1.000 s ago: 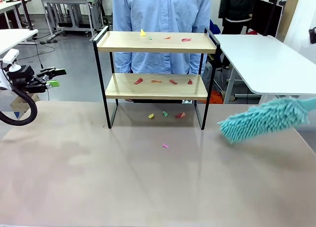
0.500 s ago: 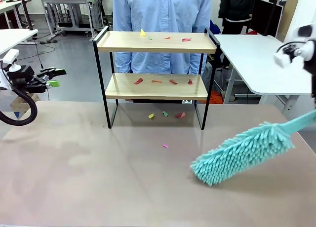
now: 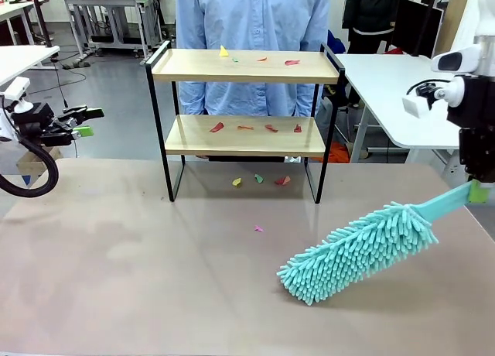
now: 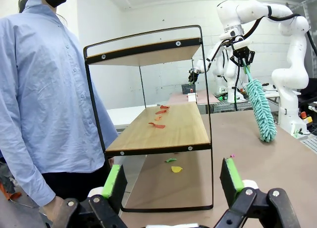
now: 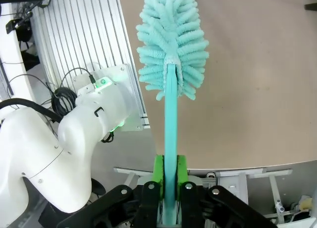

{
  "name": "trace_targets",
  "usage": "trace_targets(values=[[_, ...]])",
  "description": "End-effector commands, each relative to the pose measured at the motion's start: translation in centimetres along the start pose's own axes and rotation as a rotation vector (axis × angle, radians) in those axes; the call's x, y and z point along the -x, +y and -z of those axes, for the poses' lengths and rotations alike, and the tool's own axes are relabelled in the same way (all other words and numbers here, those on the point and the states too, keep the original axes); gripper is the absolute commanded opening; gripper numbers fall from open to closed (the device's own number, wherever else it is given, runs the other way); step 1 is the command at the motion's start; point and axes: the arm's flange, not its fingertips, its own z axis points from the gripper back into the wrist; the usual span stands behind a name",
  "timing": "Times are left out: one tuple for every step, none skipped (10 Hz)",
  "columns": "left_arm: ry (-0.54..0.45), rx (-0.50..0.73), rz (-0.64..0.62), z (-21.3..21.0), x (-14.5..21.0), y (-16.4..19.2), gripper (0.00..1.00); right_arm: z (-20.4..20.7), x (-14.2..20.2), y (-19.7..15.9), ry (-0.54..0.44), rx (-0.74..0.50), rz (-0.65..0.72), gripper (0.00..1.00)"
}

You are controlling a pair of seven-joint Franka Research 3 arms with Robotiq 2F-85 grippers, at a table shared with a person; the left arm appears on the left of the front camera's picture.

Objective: Clean the shelf.
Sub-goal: Clean the specific section of the Shelf indicated by the human with the Duster.

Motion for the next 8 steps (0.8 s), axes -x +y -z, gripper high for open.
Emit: trace_targets(values=[[0.012, 0.009, 0.016, 0.06, -0.15, -0.14, 1.0, -0.18, 0.4, 0.16, 0.011, 0.014, 0.001, 0.13], [0.012, 0.009, 0.016, 0.06, -0.15, -0.14, 1.0, -0.18, 0.4, 0.16, 0.011, 0.014, 0.001, 0.13], [0.012, 0.009, 0.016, 0.06, -0.15, -0.14, 1.0, -0.18, 0.4, 0.16, 0.011, 0.014, 0.001, 0.13], [0.012, 0.009, 0.016, 0.06, -0.15, -0.14, 1.0, -0.18, 0.4, 0.16, 0.011, 0.014, 0.001, 0.13], [0.012, 0.009, 0.016, 0.06, -0.15, -0.14, 1.0, -0.18, 0.4, 0.16, 0.011, 0.014, 0.001, 0.13], [0.012, 0.009, 0.016, 0.06, -0.15, -0.14, 1.0, -0.18, 0.4, 0.16, 0.011, 0.014, 0.001, 0.13], [0.012, 0.009, 0.016, 0.06, -0.15, -0.14, 1.0, -0.18, 0.4, 0.16, 0.011, 0.014, 0.001, 0.13], [0.012, 0.009, 0.016, 0.06, -0.15, -0.14, 1.0, -0.18, 0.4, 0.16, 0.011, 0.014, 0.001, 0.13]])
